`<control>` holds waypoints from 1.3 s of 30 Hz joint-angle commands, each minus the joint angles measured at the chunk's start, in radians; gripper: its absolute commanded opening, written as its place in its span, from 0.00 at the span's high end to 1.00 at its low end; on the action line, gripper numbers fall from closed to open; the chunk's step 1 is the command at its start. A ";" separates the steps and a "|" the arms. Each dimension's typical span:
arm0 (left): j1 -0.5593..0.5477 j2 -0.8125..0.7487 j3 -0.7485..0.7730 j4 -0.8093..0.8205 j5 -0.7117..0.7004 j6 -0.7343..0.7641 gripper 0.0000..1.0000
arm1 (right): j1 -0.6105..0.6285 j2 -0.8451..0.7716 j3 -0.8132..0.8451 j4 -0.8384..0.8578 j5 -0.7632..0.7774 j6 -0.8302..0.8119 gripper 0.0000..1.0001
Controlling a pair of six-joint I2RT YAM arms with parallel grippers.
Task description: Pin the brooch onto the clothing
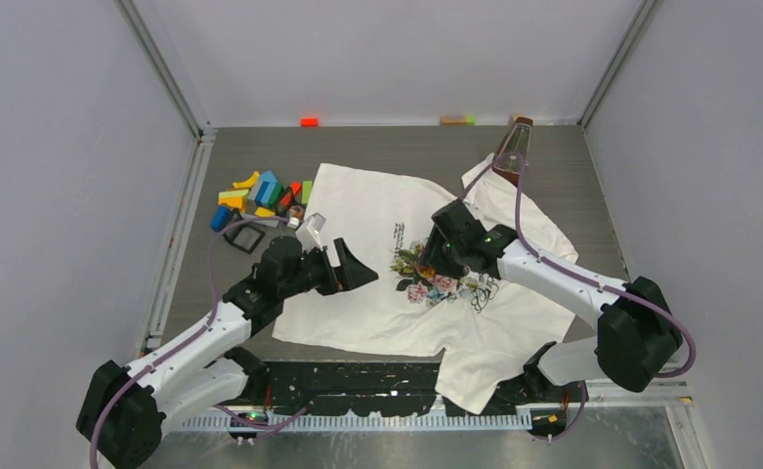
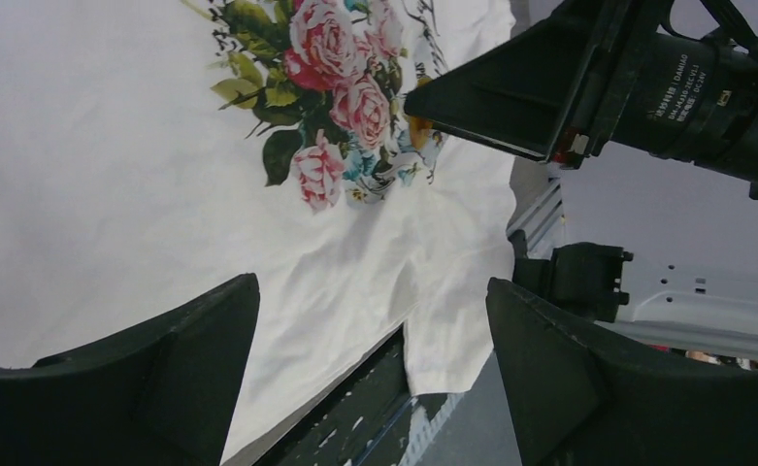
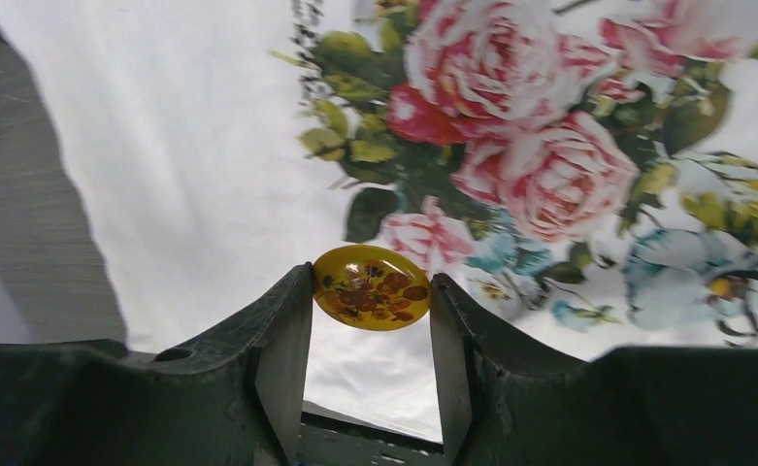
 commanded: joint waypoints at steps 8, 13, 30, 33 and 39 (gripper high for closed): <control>-0.093 0.036 -0.037 0.363 -0.194 -0.142 0.26 | 0.086 0.084 0.163 0.251 -0.015 0.151 0.75; -0.102 0.076 -0.031 0.363 -0.225 -0.153 0.37 | 0.099 0.093 0.179 0.282 -0.048 0.168 0.75; -0.108 0.206 0.041 0.407 -0.278 -0.129 0.53 | 0.123 0.123 0.229 0.282 -0.086 0.170 0.75; -0.108 0.223 0.055 0.419 -0.279 -0.135 0.56 | 0.124 0.123 0.229 0.282 -0.086 0.169 0.76; -0.108 0.242 0.060 0.432 -0.290 -0.132 0.69 | 0.126 0.123 0.231 0.277 -0.119 0.163 0.76</control>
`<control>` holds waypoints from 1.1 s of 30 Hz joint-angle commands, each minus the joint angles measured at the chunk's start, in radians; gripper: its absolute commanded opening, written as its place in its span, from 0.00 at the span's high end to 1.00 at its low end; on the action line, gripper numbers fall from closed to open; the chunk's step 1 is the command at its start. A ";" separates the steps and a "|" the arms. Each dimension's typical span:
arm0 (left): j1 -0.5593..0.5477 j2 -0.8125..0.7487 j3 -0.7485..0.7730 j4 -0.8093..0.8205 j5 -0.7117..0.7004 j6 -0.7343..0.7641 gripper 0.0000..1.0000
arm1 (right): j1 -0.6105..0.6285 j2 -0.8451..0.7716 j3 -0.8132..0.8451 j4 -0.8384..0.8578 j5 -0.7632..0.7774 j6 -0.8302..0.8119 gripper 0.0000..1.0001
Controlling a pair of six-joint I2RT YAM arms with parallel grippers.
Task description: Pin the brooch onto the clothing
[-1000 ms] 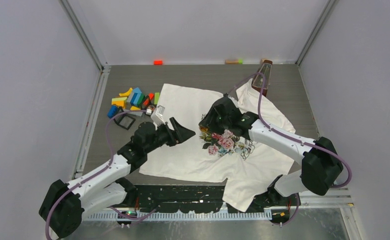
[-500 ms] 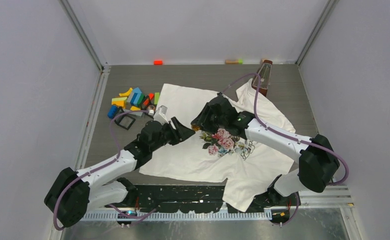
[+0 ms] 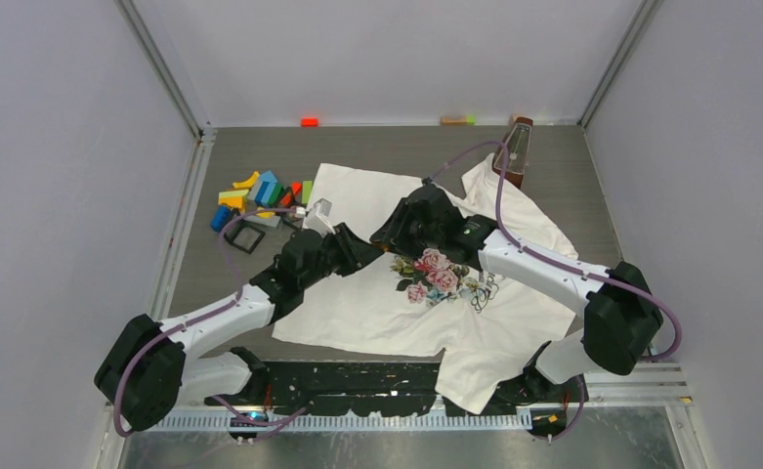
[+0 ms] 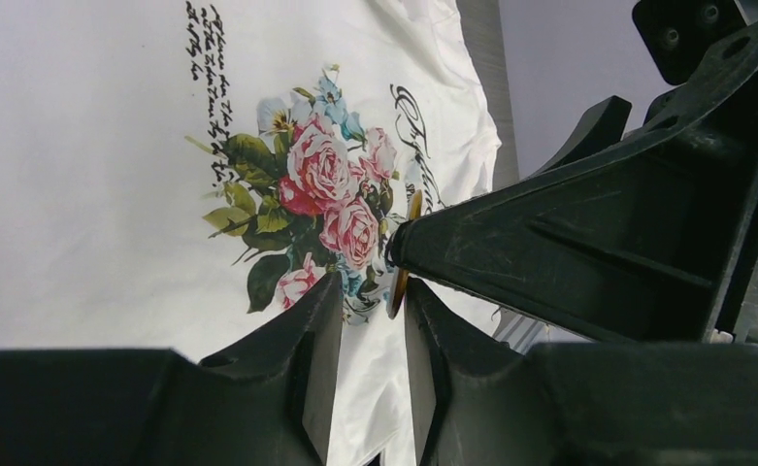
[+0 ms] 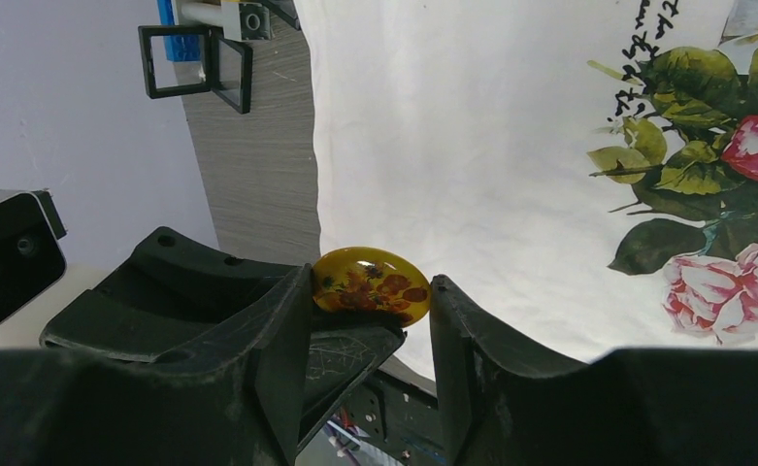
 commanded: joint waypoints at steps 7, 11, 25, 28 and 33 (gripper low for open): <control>-0.003 0.024 0.070 0.056 -0.049 0.033 0.86 | 0.009 -0.004 0.033 0.019 -0.020 0.000 0.75; -0.003 0.031 0.059 0.060 -0.045 0.036 1.00 | 0.010 -0.016 0.030 0.011 -0.011 -0.011 0.70; 0.161 -0.139 -0.018 0.142 0.419 0.168 1.00 | -0.168 -0.193 -0.077 0.176 -0.413 -0.322 0.34; 0.219 -0.173 -0.012 0.160 0.582 0.153 1.00 | -0.214 -0.239 -0.120 0.247 -0.623 -0.361 0.34; 0.230 -0.198 0.028 0.144 0.757 0.136 1.00 | -0.216 -0.275 -0.148 0.364 -0.801 -0.316 0.34</control>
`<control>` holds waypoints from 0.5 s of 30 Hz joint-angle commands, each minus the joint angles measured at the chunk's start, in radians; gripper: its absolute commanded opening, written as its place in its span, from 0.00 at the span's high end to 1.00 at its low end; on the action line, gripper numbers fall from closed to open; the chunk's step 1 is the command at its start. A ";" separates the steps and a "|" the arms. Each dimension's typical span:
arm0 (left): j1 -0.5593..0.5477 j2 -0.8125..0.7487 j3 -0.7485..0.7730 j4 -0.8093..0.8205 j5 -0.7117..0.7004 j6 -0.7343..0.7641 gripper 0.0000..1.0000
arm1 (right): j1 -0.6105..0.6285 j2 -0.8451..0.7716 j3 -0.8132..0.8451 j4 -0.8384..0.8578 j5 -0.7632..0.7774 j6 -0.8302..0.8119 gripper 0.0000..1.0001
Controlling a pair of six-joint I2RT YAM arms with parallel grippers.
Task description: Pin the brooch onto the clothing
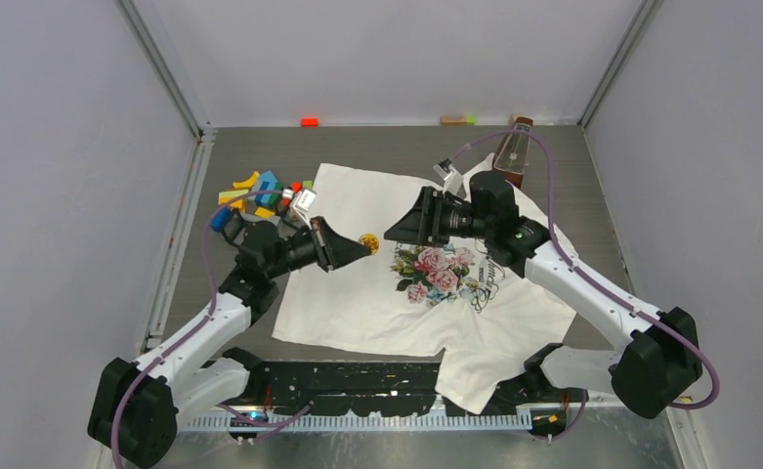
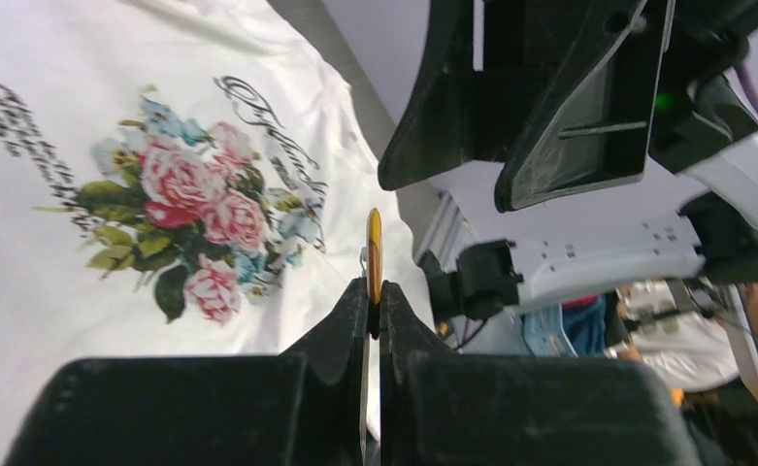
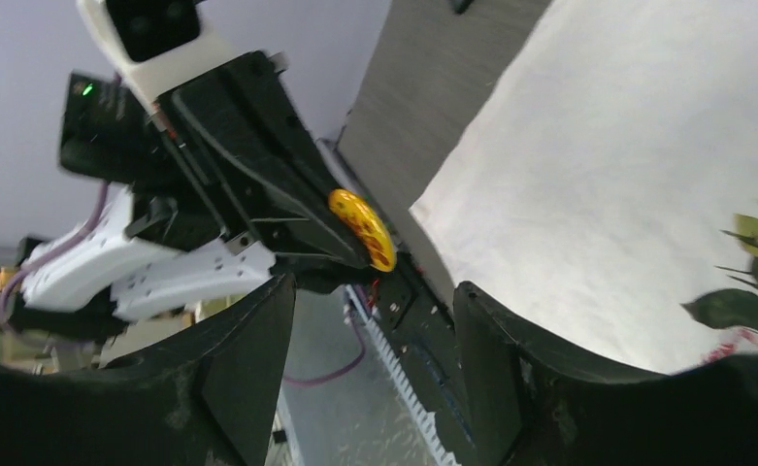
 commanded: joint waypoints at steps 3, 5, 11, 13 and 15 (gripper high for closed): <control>0.004 -0.040 0.052 0.072 0.284 -0.020 1.00 | 0.021 -0.031 -0.028 0.267 -0.295 0.043 0.36; 0.004 -0.049 0.055 0.069 0.296 -0.019 1.00 | 0.036 -0.018 -0.022 0.276 -0.296 0.046 0.39; 0.004 -0.058 0.055 0.061 0.301 -0.019 1.00 | 0.068 0.020 0.002 0.265 -0.306 0.038 0.51; 0.004 -0.060 0.054 0.062 0.303 -0.020 1.00 | 0.078 0.025 0.009 0.252 -0.306 0.025 0.53; 0.004 -0.063 0.057 0.064 0.305 -0.020 1.00 | 0.085 0.030 0.015 0.229 -0.303 0.008 0.53</control>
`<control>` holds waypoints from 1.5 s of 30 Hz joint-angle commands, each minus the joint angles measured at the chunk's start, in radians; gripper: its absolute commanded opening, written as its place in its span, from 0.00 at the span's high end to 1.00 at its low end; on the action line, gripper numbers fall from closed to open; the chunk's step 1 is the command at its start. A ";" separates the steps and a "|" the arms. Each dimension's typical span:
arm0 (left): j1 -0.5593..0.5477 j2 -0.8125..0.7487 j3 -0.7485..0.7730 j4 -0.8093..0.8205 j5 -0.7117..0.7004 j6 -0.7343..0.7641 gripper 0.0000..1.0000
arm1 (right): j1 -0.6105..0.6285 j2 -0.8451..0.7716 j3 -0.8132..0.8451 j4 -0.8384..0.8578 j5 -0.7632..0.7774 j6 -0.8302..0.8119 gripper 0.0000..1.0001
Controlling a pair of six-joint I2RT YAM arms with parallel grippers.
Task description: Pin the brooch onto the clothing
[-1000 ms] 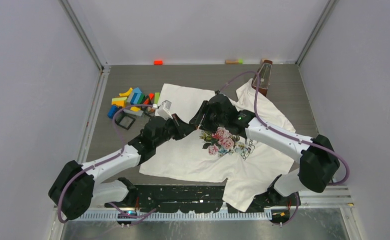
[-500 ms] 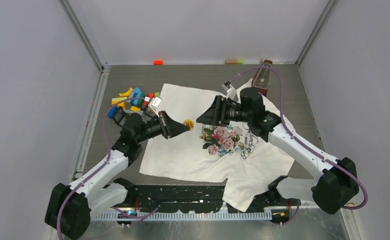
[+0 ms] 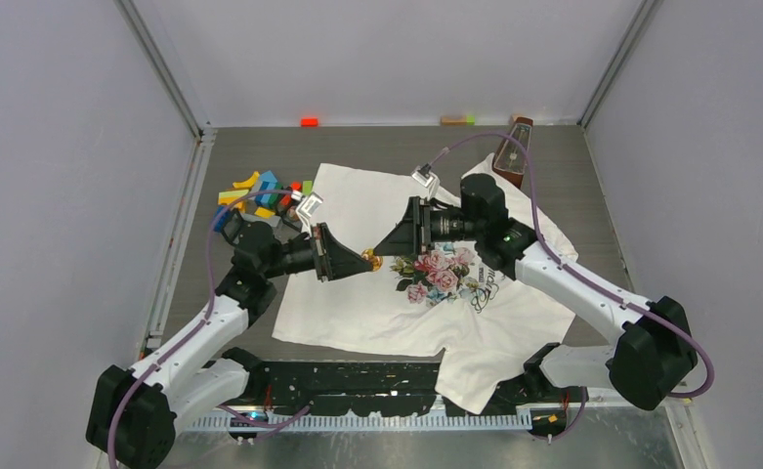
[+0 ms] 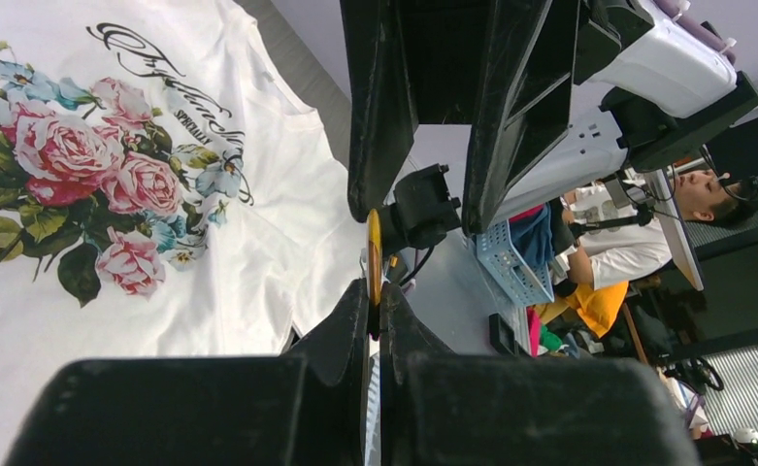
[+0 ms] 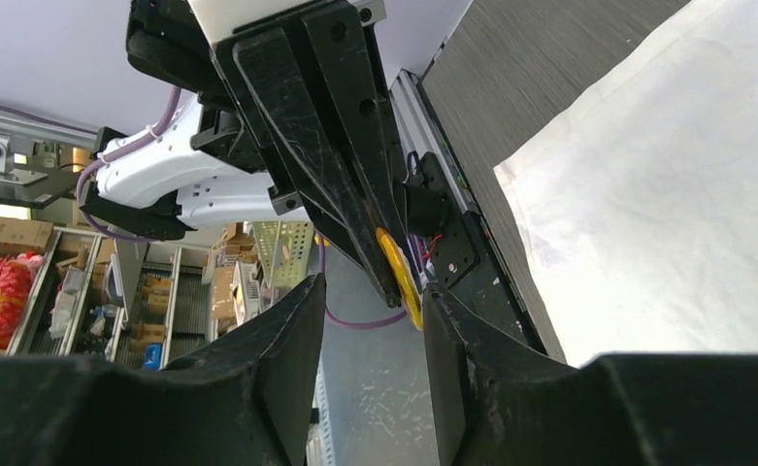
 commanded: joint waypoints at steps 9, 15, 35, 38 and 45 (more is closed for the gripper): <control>0.003 -0.024 0.048 0.065 0.032 -0.021 1.00 | 0.033 0.014 0.043 -0.008 -0.031 -0.049 0.67; 0.005 -0.028 0.048 0.040 0.018 -0.022 0.80 | 0.036 0.012 0.047 -0.042 -0.007 -0.091 0.99; 0.143 -0.067 0.146 -0.630 -0.235 -0.320 0.02 | 0.342 -0.068 0.072 -0.223 0.852 -0.831 0.99; 0.143 -0.066 0.137 -0.664 -0.234 -0.322 0.01 | 0.413 -0.083 0.045 -0.176 0.924 -0.947 0.99; 0.143 -0.059 0.098 -0.667 -0.220 -0.350 0.01 | 0.531 -0.053 0.044 -0.127 1.055 -1.177 0.99</control>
